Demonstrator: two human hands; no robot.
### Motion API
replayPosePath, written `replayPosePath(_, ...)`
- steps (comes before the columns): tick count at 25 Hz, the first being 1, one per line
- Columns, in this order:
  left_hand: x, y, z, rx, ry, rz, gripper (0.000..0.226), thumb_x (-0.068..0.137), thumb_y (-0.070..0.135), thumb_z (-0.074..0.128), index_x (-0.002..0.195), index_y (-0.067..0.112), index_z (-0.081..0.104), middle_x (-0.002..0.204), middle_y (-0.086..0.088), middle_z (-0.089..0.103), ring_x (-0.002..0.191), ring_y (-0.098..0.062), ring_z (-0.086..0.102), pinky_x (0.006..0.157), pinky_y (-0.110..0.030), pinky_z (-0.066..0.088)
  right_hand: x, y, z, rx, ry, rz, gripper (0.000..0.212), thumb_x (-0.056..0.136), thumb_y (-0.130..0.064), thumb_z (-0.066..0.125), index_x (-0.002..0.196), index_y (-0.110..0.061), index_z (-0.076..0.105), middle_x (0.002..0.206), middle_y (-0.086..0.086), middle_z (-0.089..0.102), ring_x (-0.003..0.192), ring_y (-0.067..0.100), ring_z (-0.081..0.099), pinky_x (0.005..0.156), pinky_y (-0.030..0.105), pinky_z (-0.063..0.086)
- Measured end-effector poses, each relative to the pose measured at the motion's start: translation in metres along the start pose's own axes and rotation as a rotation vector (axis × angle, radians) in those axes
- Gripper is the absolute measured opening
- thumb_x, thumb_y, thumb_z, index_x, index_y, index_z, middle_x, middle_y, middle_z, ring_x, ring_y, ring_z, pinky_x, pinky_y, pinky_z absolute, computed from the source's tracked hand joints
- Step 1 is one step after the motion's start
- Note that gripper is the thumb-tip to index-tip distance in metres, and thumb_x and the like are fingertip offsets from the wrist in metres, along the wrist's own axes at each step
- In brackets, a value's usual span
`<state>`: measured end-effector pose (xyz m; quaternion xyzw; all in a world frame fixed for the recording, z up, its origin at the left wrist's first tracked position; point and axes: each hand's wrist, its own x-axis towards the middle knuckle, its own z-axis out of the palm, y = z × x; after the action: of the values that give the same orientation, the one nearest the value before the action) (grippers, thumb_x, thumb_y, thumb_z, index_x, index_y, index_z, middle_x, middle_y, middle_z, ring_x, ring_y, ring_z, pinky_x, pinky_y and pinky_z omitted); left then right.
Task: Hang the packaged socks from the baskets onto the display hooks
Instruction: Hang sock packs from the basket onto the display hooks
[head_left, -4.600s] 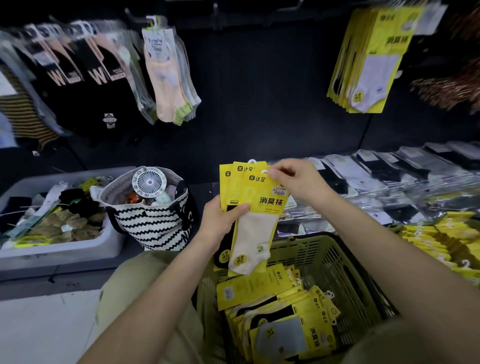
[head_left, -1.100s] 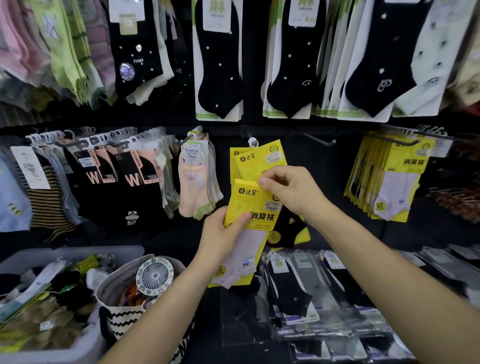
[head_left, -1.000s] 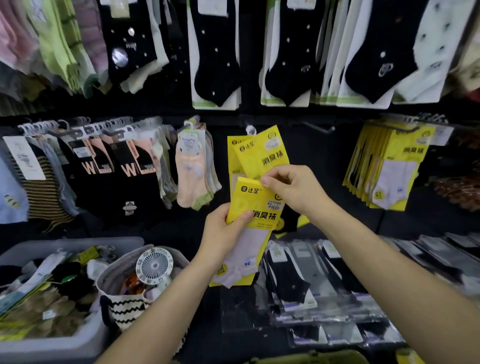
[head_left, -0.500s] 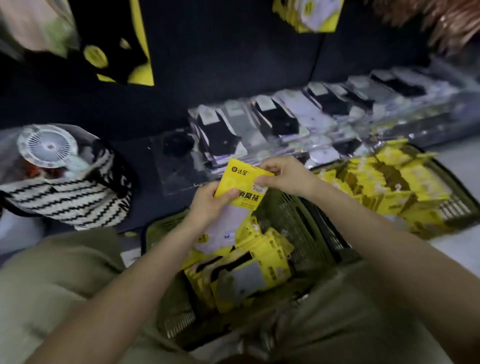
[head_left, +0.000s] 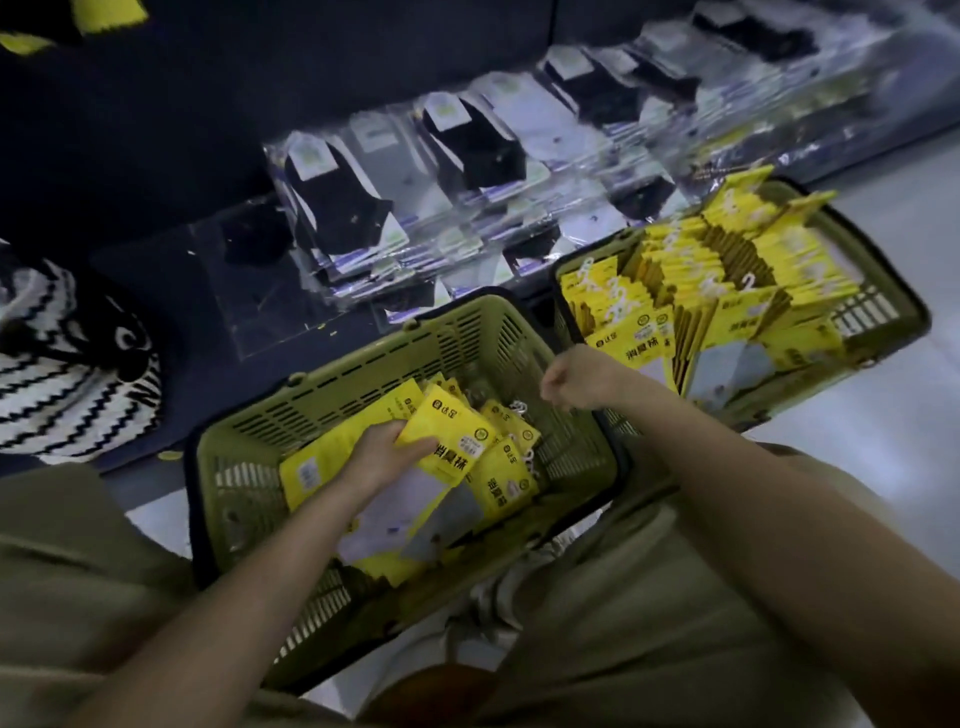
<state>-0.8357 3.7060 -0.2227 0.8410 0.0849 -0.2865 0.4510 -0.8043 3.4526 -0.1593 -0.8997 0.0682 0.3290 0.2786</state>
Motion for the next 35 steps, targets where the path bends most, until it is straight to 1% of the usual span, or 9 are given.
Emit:
replayPosePath(2,0.008,-0.015,0.011,0.099,-0.051,-0.03,0.023,0.088,0.02,0.064,0.102,0.001,0.065,0.103,-0.012,0.066,0.099,-0.024,0.06,0.074,-0.026,0.04,0.006,0.004,0.001,-0.079,0.014,0.017,0.023,0.09,-0.014,0.053,0.106,-0.008,0.067,0.108,0.011,0.067,0.103,0.026,0.061,0.078,0.026,0.043)
replayPosePath(7,0.02,-0.032,0.03,0.183,-0.086,-0.069,0.037,0.091,0.026,0.058,0.12,0.003,0.057,0.122,-0.015,0.06,0.112,-0.031,0.055,0.092,-0.04,0.046,0.03,0.007,0.025,-0.106,-0.055,0.045,0.029,0.092,-0.011,0.047,0.114,0.0,0.063,0.116,0.015,0.063,0.108,0.028,0.06,0.094,0.036,0.049)
replayPosePath(13,0.039,-0.039,0.016,0.312,-0.039,-0.155,0.051,0.092,0.032,0.056,0.128,-0.003,0.048,0.13,-0.021,0.053,0.12,-0.035,0.049,0.1,-0.046,0.04,0.054,0.032,0.107,0.105,-0.145,0.197,0.049,0.087,-0.014,0.061,0.133,-0.009,0.045,0.132,0.013,0.051,0.119,0.028,0.05,0.094,0.036,0.045)
replayPosePath(17,0.056,-0.048,-0.02,0.338,-0.031,-0.192,0.047,0.091,0.03,0.057,0.124,-0.003,0.052,0.125,-0.022,0.057,0.116,-0.035,0.053,0.097,-0.045,0.043,0.068,0.031,0.129,0.132,-0.083,0.209,0.072,0.081,-0.017,0.07,0.141,-0.019,0.03,0.137,0.014,0.044,0.123,0.034,0.048,0.097,0.043,0.047)
replayPosePath(21,0.079,-0.036,-0.048,0.158,-0.162,-0.24,0.032,0.093,0.017,0.055,0.118,-0.003,0.056,0.123,-0.02,0.06,0.111,-0.028,0.057,0.083,-0.027,0.041,0.095,0.028,0.122,0.135,-0.141,0.186,0.077,0.081,-0.028,0.071,0.145,-0.017,0.03,0.143,0.011,0.042,0.123,0.03,0.048,0.089,0.033,0.045)
replayPosePath(27,0.09,-0.027,-0.07,0.446,-0.331,-0.422,0.074,0.095,0.036,0.05,0.148,0.002,0.012,0.155,-0.015,0.019,0.135,-0.031,0.034,0.102,-0.036,0.036,0.1,0.018,0.124,0.046,-0.235,0.13,0.058,0.075,-0.028,0.074,0.125,-0.017,0.049,0.124,0.01,0.056,0.113,0.031,0.055,0.093,0.041,0.048)
replayPosePath(29,0.085,-0.03,-0.063,0.532,-0.272,-0.363,0.067,0.095,0.035,0.05,0.145,-0.001,0.022,0.15,-0.018,0.03,0.129,-0.033,0.041,0.098,-0.038,0.04,0.093,0.022,0.127,0.016,-0.267,0.121,0.069,0.074,-0.023,0.075,0.133,-0.015,0.041,0.125,0.011,0.056,0.115,0.031,0.054,0.09,0.037,0.049)
replayPosePath(32,0.079,-0.041,-0.056,0.639,0.024,-0.183,0.047,0.093,0.032,0.054,0.13,0.004,0.043,0.127,-0.018,0.055,0.113,-0.036,0.053,0.086,-0.042,0.046,0.086,0.032,0.137,0.086,-0.257,0.085,0.069,0.075,-0.014,0.072,0.136,-0.018,0.04,0.119,0.01,0.06,0.11,0.029,0.058,0.084,0.036,0.052)
replayPosePath(35,0.065,-0.053,-0.052,0.605,0.197,-0.064,0.05,0.091,0.028,0.057,0.134,0.008,0.041,0.13,-0.014,0.053,0.118,-0.034,0.049,0.091,-0.044,0.046,0.084,0.029,0.148,0.027,-0.236,0.025,0.067,0.076,-0.014,0.072,0.134,-0.019,0.04,0.121,0.009,0.057,0.112,0.029,0.055,0.08,0.031,0.048)
